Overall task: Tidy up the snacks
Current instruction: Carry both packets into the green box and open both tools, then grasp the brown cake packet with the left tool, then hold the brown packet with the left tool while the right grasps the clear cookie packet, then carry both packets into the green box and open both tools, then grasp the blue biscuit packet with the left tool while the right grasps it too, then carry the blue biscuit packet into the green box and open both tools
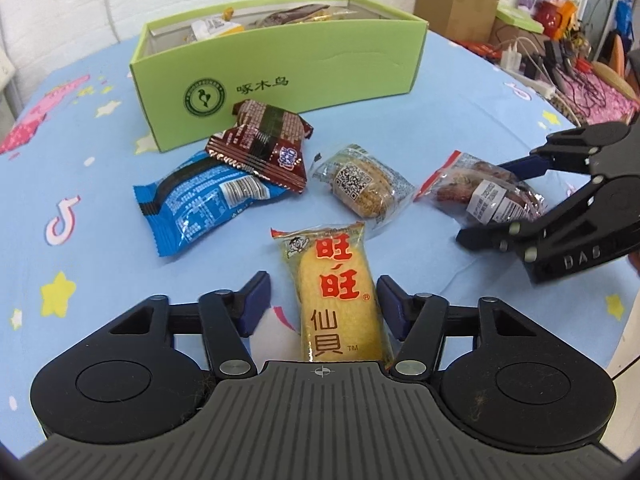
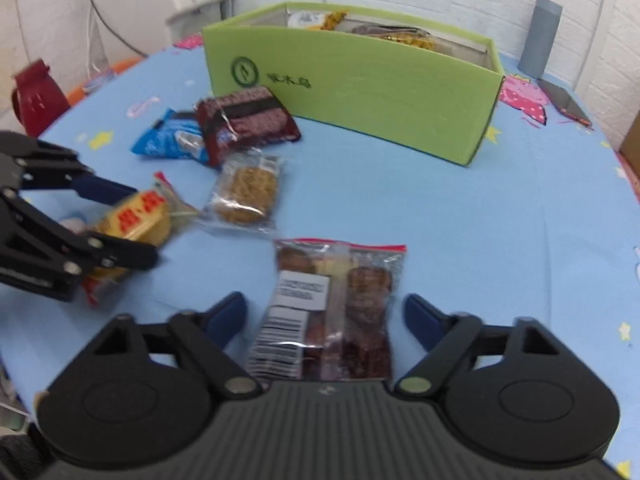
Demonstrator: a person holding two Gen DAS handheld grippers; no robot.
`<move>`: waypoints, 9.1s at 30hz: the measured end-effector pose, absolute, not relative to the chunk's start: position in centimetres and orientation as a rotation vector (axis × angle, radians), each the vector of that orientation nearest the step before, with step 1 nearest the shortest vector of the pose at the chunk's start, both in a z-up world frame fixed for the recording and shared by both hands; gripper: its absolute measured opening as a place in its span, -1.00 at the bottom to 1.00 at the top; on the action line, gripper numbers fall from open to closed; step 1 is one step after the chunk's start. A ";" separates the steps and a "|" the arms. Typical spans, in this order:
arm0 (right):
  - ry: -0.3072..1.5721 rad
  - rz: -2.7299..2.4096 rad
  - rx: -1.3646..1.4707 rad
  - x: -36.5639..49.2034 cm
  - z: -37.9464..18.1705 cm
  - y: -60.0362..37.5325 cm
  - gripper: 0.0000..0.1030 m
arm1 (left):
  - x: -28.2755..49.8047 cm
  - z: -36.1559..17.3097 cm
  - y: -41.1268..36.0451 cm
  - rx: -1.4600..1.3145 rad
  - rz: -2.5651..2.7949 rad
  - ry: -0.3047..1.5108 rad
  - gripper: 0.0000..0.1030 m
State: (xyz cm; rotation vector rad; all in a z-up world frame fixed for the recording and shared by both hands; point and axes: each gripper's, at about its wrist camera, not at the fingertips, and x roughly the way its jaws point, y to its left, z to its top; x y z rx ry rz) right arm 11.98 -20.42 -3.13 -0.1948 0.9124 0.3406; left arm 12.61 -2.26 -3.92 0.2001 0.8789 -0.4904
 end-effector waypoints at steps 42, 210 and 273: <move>0.525 0.273 -0.053 26.3 6.0 -21.9 0.97 | 30.5 5.4 -0.8 -0.066 -0.469 0.691 0.10; 0.698 0.480 -0.059 16.8 -2.9 -10.1 0.98 | 25.3 -1.7 9.8 -0.203 -0.360 0.872 0.12; 0.597 0.462 -0.131 28.6 5.6 -14.2 0.06 | 32.6 7.4 2.2 -0.201 -0.439 0.804 -0.83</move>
